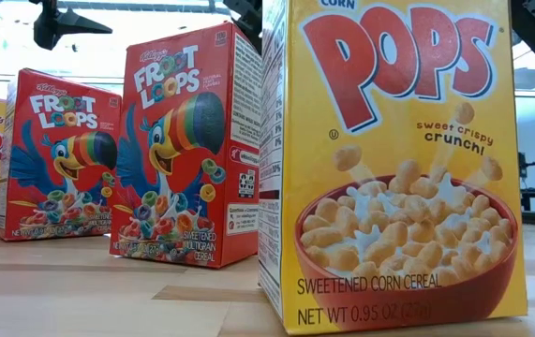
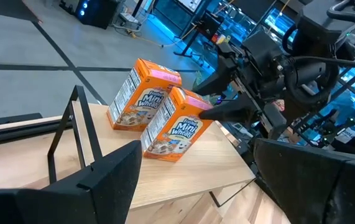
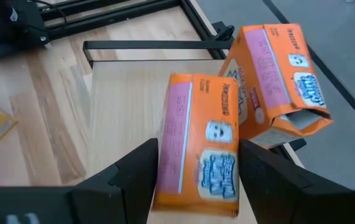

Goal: Stack cereal on shelf
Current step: Put the right orange cereal box aligned with the other orange cereal box on the shelf

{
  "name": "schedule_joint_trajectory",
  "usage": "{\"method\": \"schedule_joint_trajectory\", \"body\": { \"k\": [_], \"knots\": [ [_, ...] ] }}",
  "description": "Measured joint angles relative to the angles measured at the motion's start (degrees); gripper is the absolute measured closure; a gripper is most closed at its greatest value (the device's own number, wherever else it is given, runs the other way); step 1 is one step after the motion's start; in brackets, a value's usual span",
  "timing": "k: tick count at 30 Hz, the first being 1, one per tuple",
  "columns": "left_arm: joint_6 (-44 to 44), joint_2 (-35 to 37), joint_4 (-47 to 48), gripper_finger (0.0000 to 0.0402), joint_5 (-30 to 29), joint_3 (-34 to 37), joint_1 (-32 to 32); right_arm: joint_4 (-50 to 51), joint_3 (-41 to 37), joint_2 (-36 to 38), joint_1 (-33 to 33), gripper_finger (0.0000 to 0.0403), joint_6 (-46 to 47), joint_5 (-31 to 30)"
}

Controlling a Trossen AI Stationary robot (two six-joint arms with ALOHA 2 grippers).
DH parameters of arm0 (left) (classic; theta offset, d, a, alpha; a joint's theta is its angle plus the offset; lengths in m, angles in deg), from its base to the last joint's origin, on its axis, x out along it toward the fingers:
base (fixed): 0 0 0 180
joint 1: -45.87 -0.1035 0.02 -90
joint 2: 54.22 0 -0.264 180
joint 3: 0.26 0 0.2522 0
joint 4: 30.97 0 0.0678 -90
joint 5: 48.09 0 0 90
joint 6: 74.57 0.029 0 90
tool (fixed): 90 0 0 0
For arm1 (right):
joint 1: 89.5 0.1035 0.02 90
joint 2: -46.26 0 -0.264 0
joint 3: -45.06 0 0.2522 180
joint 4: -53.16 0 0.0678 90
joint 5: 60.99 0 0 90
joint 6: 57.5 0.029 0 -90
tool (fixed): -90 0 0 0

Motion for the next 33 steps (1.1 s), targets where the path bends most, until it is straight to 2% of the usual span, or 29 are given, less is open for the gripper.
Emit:
{"method": "schedule_joint_trajectory", "body": {
  "k": [15,21,25,28,30,33],
  "knots": [
    [1.5,0.0,0.0,0.0101,0.0,0.0,0.0,2.0,2.4,0.7,0.9,0.0128,-2.4,0.3],
    [1.5,0.0,0.1,0.0101,0.4,0.0,0.0,4.4,2.3,5.8,1.3,0.0126,0.2,-1.3],
    [1.5,0.0,0.2,0.0101,0.4,0.0,0.0,7.9,2.4,9.9,2.6,0.0127,0.9,-5.5],
    [1.5,0.0,0.3,0.0101,0.4,0.0,0.0,9.6,2.1,12.3,4.5,0.0142,1.1,-8.8],
    [1.5,0.0,0.2,0.0101,0.4,0.0,0.0,10.0,0.1,13.9,6.3,0.0166,1.1,-12.1],
    [1.6,0.0,0.5,0.0101,0.4,0.0,0.0,8.3,-6.7,16.8,8.3,0.0212,2.1,-14.1]
  ]
}}
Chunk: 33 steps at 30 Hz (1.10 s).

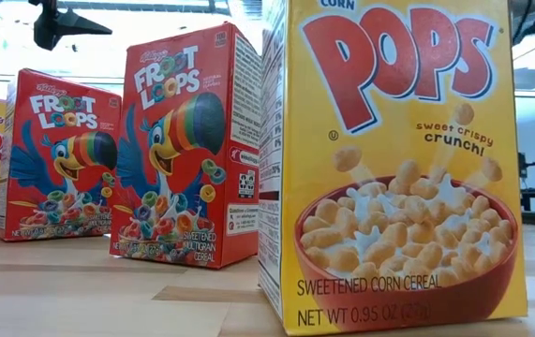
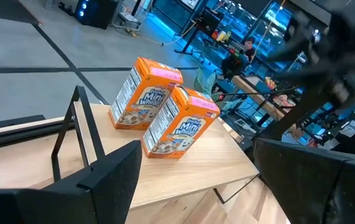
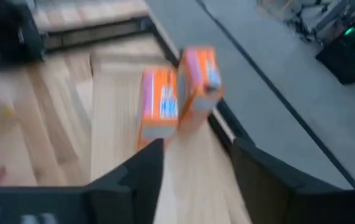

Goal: Stack cereal on shelf
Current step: Put the right orange cereal box aligned with the other orange cereal box on the shelf

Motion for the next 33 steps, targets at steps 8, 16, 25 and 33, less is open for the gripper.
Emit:
{"method": "schedule_joint_trajectory", "body": {
  "k": [8,16,25,33],
  "knots": [
    [1.2,0.0,0.0,0.0101,0.0,0.0,0.0,-35.1,-35.6,12.6,2.8,0.0303,3.3,0.4],
    [1.2,0.0,0.0,0.0101,-0.1,0.0,0.0,-58.1,-51.6,13.6,-0.3,0.0343,6.0,4.7],
    [1.0,0.0,0.9,0.0101,-0.3,0.0,0.0,-63.9,-51.8,7.8,-3.6,0.036,6.0,9.4],
    [1.0,0.0,2.7,0.0101,-1.5,0.0,0.0,-66.0,-51.8,6.1,-6.7,0.0373,5.6,13.9]
  ]
}}
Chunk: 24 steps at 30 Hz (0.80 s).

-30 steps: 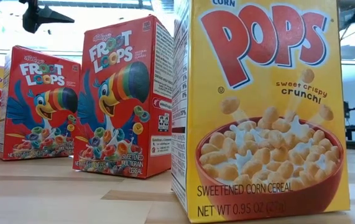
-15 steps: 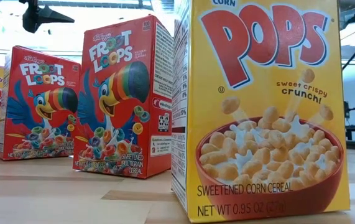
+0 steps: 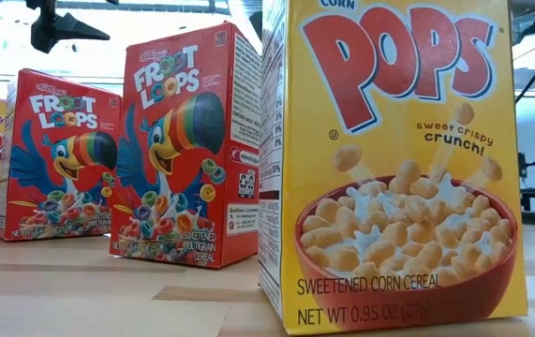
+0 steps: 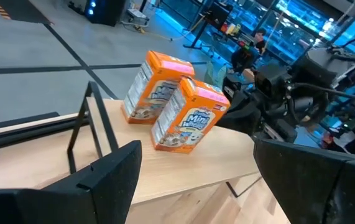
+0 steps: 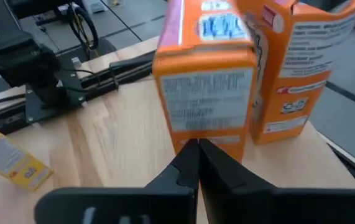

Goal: Stack cereal on shelf
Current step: Put the right orange cereal box aligned with the other orange cereal box on the shelf

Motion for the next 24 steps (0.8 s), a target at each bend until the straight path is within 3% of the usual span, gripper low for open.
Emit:
{"method": "schedule_joint_trajectory", "body": {
  "k": [14,24],
  "knots": [
    [0.2,0.0,-0.2,0.0101,-1.8,0.0,0.0,-3.2,0.0,-0.4,-3.6,0.0368,-0.9,3.0],
    [-0.3,0.0,-0.2,0.0101,-1.8,0.0,0.0,-1.8,0.0,-0.4,-2.1,0.0384,-1.6,3.1]
  ]
}}
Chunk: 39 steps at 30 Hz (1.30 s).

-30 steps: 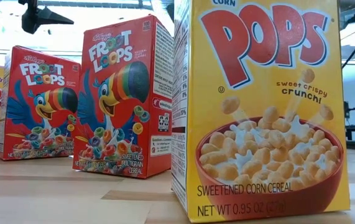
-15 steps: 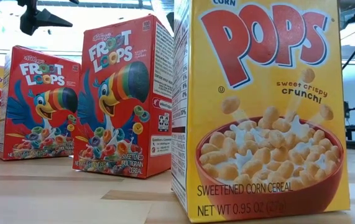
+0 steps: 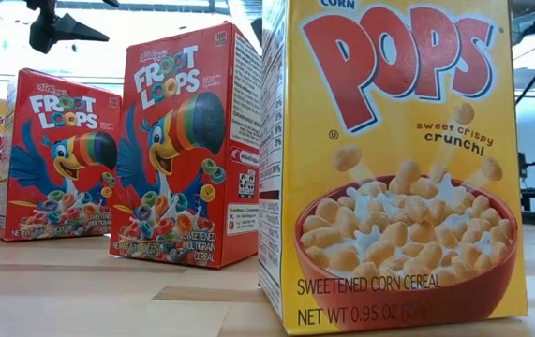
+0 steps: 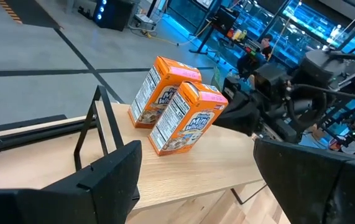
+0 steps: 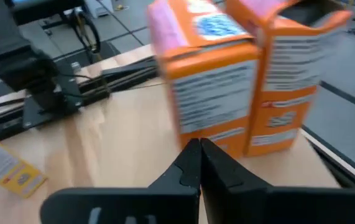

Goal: Stack cereal on shelf
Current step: Put the right orange cereal box aligned with the other orange cereal box on the shelf

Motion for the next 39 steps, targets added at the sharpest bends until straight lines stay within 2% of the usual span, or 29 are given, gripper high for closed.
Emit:
{"method": "schedule_joint_trajectory", "body": {
  "k": [12,21,31,39],
  "knots": [
    [0.2,0.0,0.0,0.0101,0.0,0.0,0.0,-4.2,0.0,-5.5,0.5,0.0367,0.4,0.0],
    [0.5,0.0,0.7,0.0101,0.0,0.0,0.0,-4.2,2.1,-5.4,-0.4,0.0383,0.3,-0.1],
    [0.5,0.0,1.0,0.0101,0.1,0.0,0.0,-2.4,2.6,-5.4,-0.8,0.0366,0.4,-0.1],
    [0.5,0.0,1.1,0.0101,0.1,0.0,0.0,-1.6,2.6,-5.2,-0.7,0.0384,0.3,-0.3]
  ]
}}
